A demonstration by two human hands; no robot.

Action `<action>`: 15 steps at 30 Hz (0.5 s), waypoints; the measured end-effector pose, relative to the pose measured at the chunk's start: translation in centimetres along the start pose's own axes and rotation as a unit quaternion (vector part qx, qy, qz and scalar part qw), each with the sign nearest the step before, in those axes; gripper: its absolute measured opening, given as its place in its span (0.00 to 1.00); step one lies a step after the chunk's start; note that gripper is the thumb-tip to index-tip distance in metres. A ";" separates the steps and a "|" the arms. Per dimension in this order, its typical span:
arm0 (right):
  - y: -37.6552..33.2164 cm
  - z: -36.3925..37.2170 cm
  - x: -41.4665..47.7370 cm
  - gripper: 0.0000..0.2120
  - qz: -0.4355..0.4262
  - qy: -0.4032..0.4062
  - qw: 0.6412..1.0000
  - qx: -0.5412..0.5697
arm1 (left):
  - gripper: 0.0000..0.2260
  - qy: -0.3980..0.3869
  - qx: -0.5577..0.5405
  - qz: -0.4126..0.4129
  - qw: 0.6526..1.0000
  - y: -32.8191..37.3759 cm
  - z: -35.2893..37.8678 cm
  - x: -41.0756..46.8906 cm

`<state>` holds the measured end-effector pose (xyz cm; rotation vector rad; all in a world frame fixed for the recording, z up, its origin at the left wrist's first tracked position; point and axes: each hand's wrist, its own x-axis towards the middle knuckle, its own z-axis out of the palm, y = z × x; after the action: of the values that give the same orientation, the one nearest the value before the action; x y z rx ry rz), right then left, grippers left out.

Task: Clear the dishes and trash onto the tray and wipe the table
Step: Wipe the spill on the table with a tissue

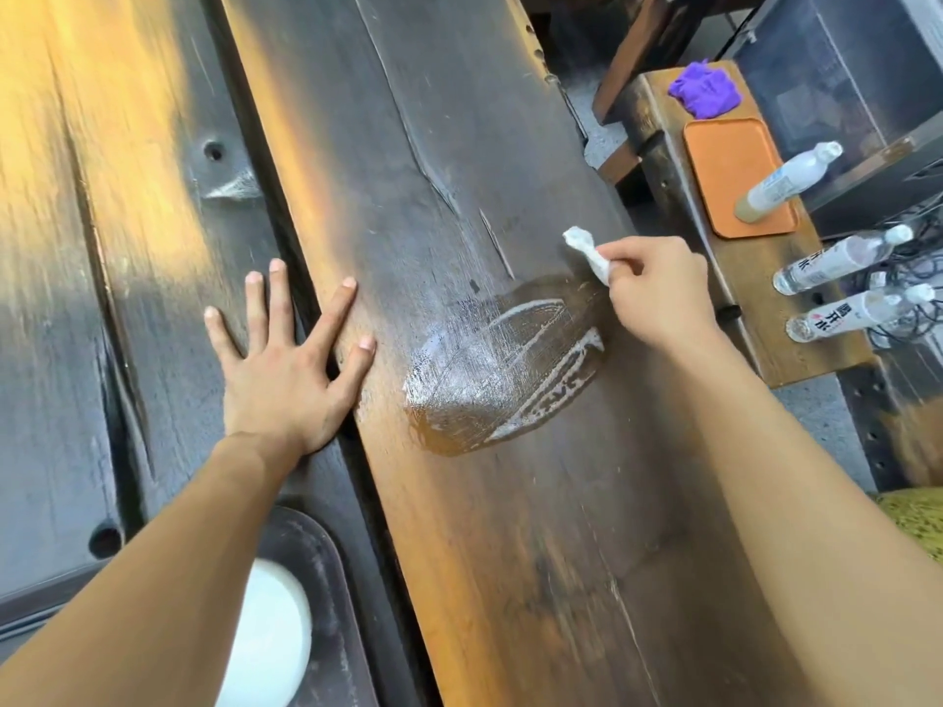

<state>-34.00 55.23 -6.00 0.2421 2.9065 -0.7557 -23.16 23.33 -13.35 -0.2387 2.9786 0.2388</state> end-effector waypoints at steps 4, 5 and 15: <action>0.2 0.1 1.5 0.11 -0.042 -0.088 0.992 -0.078 | 0.27 0.002 0.002 0.001 1.000 0.0 0.0 0.0; 0.2 0.1 1.6 0.09 -0.063 -0.095 0.988 -0.108 | 0.27 0.003 0.002 0.002 1.000 0.0 0.0 0.0; -0.1 -0.1 1.8 0.17 -0.174 -0.144 0.952 -0.207 | 0.27 0.007 0.005 0.005 1.000 -0.1 0.1 0.1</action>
<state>-35.73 55.42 -6.21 -0.3999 2.7599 -0.1742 -23.22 23.27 -13.49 -0.2263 2.9950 0.2231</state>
